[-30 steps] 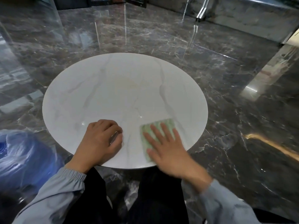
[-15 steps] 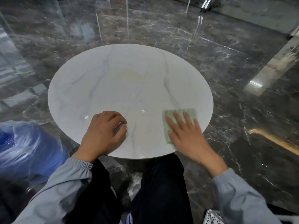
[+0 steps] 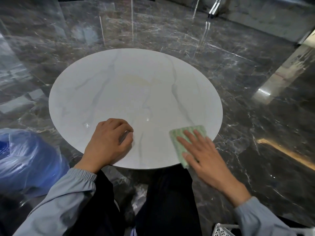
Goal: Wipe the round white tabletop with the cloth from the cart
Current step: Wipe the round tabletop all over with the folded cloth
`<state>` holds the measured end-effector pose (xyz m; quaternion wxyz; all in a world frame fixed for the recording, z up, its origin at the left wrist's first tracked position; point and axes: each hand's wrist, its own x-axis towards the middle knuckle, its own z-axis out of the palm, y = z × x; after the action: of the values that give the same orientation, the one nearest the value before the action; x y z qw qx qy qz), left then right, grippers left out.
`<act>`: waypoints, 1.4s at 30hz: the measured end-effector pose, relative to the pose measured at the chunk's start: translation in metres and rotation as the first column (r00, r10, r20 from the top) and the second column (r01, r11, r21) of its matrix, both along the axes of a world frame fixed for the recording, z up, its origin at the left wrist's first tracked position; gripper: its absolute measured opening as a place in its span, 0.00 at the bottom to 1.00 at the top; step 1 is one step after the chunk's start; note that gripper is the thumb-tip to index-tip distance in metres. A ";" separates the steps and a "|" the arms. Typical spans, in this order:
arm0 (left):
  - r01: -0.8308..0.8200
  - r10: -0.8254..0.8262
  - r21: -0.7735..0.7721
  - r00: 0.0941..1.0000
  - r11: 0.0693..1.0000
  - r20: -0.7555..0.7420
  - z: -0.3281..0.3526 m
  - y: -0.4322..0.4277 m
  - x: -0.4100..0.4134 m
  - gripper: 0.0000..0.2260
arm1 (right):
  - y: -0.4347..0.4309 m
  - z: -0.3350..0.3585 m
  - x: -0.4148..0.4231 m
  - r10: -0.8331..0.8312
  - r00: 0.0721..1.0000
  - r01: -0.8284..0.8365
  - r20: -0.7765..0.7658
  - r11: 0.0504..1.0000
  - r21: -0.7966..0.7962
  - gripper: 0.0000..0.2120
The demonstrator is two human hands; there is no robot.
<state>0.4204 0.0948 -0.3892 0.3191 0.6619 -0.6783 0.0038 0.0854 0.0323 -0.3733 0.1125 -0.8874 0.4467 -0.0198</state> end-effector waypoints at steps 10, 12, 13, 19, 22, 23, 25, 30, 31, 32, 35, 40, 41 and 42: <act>0.016 -0.019 0.054 0.997 0.998 0.069 0.004 -0.004 -0.001 0.08 | 0.004 0.004 0.054 0.116 0.988 -0.111 -0.101 0.992 0.054 0.27; 0.026 -0.040 0.114 0.993 0.993 0.113 0.009 -0.008 -0.003 0.09 | -0.014 0.004 0.044 0.107 0.993 -0.102 -0.052 0.991 0.081 0.27; 0.029 -0.049 0.140 0.989 0.990 0.142 0.011 -0.012 -0.004 0.10 | -0.029 0.003 0.037 0.067 0.996 -0.062 -0.051 0.994 0.088 0.28; 0.001 -0.066 0.264 0.970 0.964 0.235 0.022 -0.043 -0.022 0.19 | -0.146 0.000 -0.004 -0.259 0.955 0.270 -0.145 0.961 0.064 0.27; -0.030 -0.045 0.304 0.970 0.952 0.237 0.021 -0.053 -0.028 0.18 | -0.201 -0.004 -0.011 -0.329 0.929 0.342 -0.168 0.938 0.056 0.28; -0.030 -0.039 0.302 0.974 0.953 0.221 0.021 -0.054 -0.028 0.18 | -0.217 -0.004 -0.012 -0.337 0.927 0.352 -0.167 0.933 0.071 0.31; -0.026 -0.036 0.277 0.976 0.960 0.215 0.019 -0.054 -0.026 0.15 | -0.248 -0.007 -0.010 -0.353 0.924 0.365 -0.145 0.929 0.066 0.37; -0.041 -0.026 0.276 0.972 0.960 0.233 0.019 -0.059 -0.022 0.12 | -0.295 0.012 0.014 -0.422 0.892 0.445 -0.163 0.884 0.141 0.33; -0.044 -0.024 0.287 0.973 0.957 0.231 0.019 -0.061 -0.022 0.11 | -0.301 0.014 0.021 -0.430 0.886 0.455 -0.171 0.877 0.154 0.30; -0.043 -0.026 0.289 0.973 0.957 0.230 0.018 -0.061 -0.022 0.11 | -0.306 0.018 0.028 -0.433 0.886 0.459 -0.167 0.872 0.168 0.28; -0.060 -0.004 0.268 0.973 0.961 0.231 0.016 -0.061 -0.023 0.09 | -0.317 0.020 0.049 -0.408 0.894 0.438 -0.185 0.884 0.164 0.28; -0.080 0.028 0.206 0.969 0.975 0.244 0.009 -0.063 -0.022 0.09 | -0.304 0.017 0.100 -0.210 0.963 0.238 -0.168 0.958 0.163 0.27; -0.081 0.030 0.211 0.972 0.974 0.235 0.008 -0.064 -0.021 0.09 | -0.299 0.015 0.108 -0.171 0.972 0.196 -0.161 0.968 0.159 0.27; -0.080 0.030 0.227 0.976 0.971 0.215 0.009 -0.065 -0.020 0.09 | -0.294 0.012 0.113 -0.146 0.976 0.170 -0.160 0.974 0.150 0.27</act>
<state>0.4009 0.0302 -0.3805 0.1653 0.7094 -0.6852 0.0027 0.1981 -0.2620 -0.3610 0.1490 -0.8359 0.5231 0.0739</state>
